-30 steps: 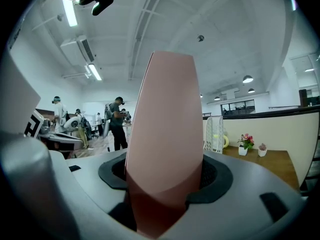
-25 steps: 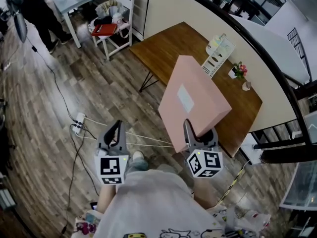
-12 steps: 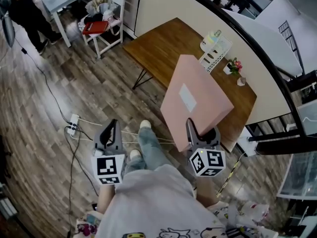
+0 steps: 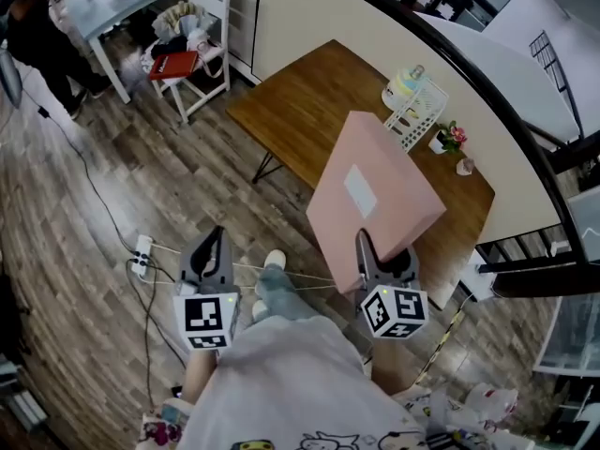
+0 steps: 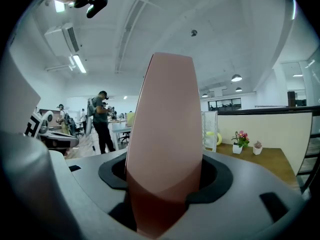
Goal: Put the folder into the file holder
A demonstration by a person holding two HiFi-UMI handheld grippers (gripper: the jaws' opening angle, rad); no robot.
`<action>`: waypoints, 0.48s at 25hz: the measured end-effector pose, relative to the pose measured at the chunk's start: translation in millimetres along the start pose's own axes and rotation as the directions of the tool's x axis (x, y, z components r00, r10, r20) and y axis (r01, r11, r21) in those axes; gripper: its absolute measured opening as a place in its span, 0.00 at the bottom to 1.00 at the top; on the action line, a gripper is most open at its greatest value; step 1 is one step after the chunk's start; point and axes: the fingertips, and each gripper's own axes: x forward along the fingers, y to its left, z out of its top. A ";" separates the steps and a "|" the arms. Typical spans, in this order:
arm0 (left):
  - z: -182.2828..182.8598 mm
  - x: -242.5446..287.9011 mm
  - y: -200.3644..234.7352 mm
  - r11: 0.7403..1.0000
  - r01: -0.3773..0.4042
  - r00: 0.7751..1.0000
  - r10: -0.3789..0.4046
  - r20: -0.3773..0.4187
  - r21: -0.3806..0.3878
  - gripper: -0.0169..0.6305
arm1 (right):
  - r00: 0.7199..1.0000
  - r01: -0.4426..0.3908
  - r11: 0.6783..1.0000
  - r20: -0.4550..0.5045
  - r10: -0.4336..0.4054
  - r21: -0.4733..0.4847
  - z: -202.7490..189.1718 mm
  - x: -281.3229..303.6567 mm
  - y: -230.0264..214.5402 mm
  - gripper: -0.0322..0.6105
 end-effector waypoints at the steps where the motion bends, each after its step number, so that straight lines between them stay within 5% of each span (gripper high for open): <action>1: 4.7 13.7 0.6 1.000 0.014 1.000 -0.014 -0.002 0.009 0.05 | 1.000 0.006 1.000 0.002 -0.006 0.006 2.3 10.2 -1.8 0.49; 12: 65.7 149.6 -10.4 0.990 0.119 0.993 -0.119 -0.002 0.075 0.05 | 0.999 0.013 0.998 0.028 -0.015 0.059 39.9 114.7 -29.8 0.49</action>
